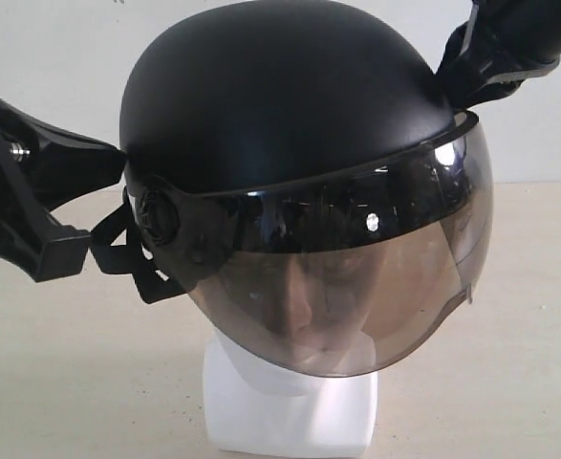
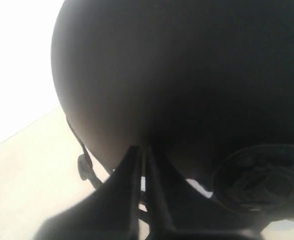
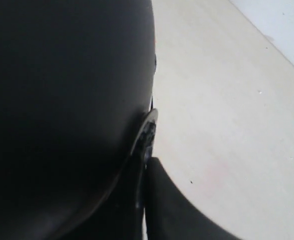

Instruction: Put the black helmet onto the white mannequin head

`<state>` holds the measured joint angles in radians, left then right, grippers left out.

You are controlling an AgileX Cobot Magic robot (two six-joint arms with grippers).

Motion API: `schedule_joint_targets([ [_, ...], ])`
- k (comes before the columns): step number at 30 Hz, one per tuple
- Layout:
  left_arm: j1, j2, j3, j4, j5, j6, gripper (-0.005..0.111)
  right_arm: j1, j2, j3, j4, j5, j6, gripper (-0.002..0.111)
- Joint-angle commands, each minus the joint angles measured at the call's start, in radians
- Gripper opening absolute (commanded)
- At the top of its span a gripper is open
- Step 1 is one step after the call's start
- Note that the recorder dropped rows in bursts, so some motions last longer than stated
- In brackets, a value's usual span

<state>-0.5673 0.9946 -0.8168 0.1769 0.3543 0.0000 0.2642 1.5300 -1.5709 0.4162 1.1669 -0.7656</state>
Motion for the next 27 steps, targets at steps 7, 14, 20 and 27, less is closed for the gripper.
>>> schedule_joint_targets([
  [7, 0.035, 0.03, -0.002, 0.004, -0.022, -0.01, 0.004, 0.037, -0.083, 0.013, 0.062, 0.054, 0.097, 0.0],
  [14, 0.038, 0.03, -0.002, 0.015, -0.042, -0.01, 0.004, 0.037, -0.102, 0.016, 0.062, 0.054, 0.149, 0.0],
  [20, 0.04, 0.03, -0.002, 0.026, -0.044, -0.01, 0.004, 0.07, -0.102, 0.066, 0.048, 0.054, 0.154, 0.0],
  [27, 0.04, 0.03, -0.002, 0.034, -0.041, -0.01, 0.004, 0.107, -0.113, 0.093, 0.041, 0.054, 0.156, 0.0],
])
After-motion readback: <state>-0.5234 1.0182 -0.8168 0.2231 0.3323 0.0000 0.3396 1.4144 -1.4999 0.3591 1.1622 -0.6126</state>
